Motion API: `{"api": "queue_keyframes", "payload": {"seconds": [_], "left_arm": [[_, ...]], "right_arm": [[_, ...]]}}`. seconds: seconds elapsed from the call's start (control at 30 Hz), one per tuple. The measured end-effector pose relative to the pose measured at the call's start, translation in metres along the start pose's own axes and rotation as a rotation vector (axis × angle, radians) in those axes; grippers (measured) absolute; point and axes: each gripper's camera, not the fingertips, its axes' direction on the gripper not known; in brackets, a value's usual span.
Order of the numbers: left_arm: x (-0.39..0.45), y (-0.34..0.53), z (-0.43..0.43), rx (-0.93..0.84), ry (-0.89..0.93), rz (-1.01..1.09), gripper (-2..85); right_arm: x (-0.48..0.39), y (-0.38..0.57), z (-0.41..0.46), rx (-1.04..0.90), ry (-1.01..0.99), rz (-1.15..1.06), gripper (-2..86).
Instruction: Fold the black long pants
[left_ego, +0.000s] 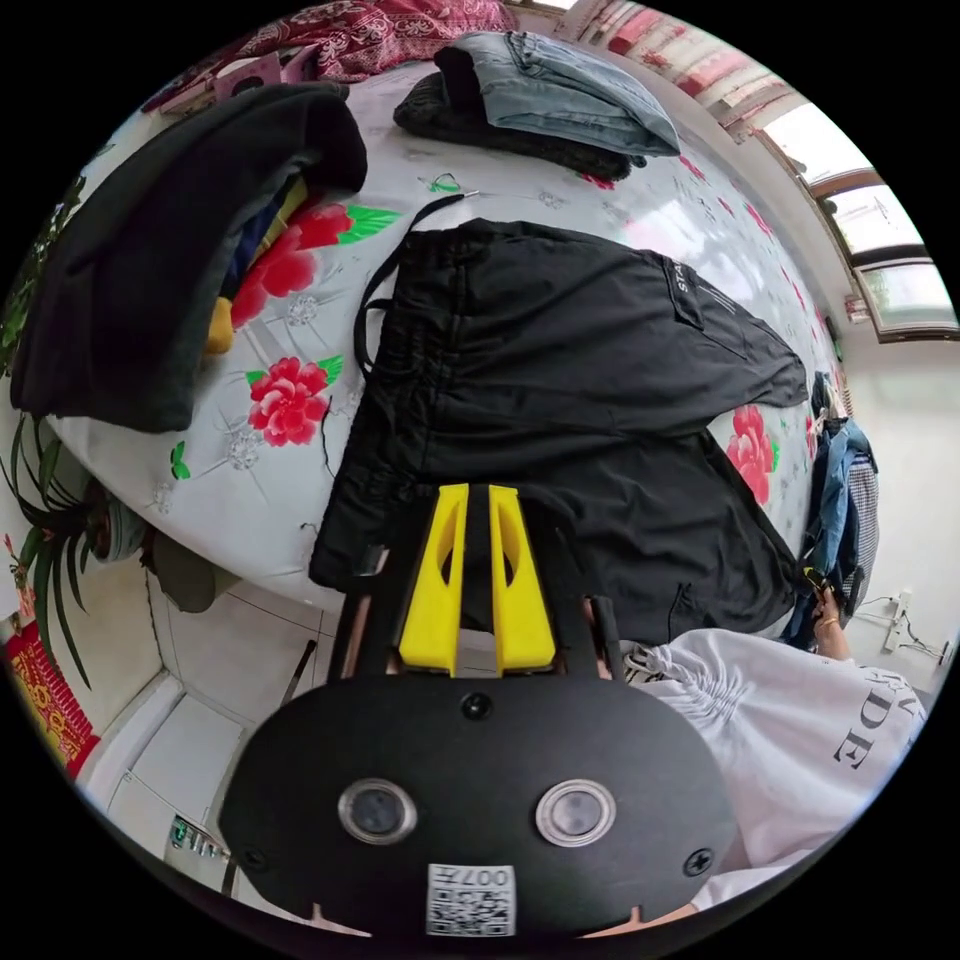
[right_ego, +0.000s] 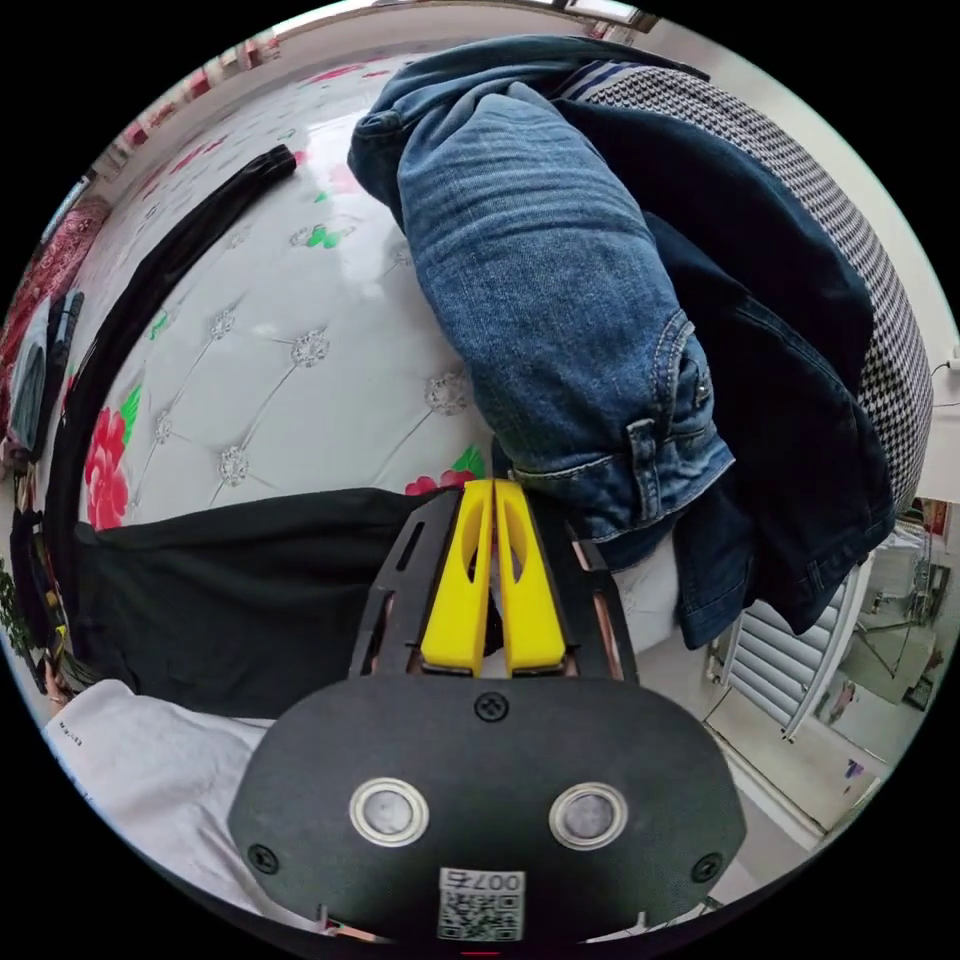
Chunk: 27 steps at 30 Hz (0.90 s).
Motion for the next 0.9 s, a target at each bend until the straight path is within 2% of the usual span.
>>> {"api": "queue_keyframes", "payload": {"seconds": [0.13, 0.23, 0.37, 0.5, 0.67, 0.73, 0.83, 0.9], "left_arm": [[0.014, -0.043, 0.001, 0.039, -0.026, 0.054, 5.4], [0.026, -0.093, 0.013, 0.025, -0.064, 0.105, 6.7], [0.045, -0.171, 0.033, 0.000, -0.158, 0.194, 8.1], [0.064, -0.226, 0.049, -0.013, -0.209, 0.283, 9.2], [0.085, -0.264, 0.090, -0.093, -0.302, 0.437, 9.7], [0.088, -0.268, 0.123, -0.193, -0.375, 0.492, 6.8], [0.082, -0.272, 0.122, -0.170, -0.335, 0.498, 0.9], [0.072, -0.274, 0.119, -0.165, -0.309, 0.479, -0.1]], "right_arm": [[-0.026, -0.001, -0.032, 0.124, 0.064, -0.047, 0.6], [-0.066, -0.022, -0.058, 0.197, 0.085, -0.162, 2.4], [-0.129, -0.093, -0.085, 0.252, -0.030, -0.353, 5.6], [-0.189, -0.192, -0.108, 0.328, -0.094, -0.406, 7.6], [-0.233, -0.311, -0.108, 0.312, -0.165, -0.369, 8.7], [-0.243, -0.346, -0.101, 0.295, -0.158, -0.344, 8.7], [-0.252, -0.388, -0.081, 0.248, -0.104, -0.295, 7.8], [-0.256, -0.406, -0.061, 0.174, -0.105, -0.282, 5.9]]}}
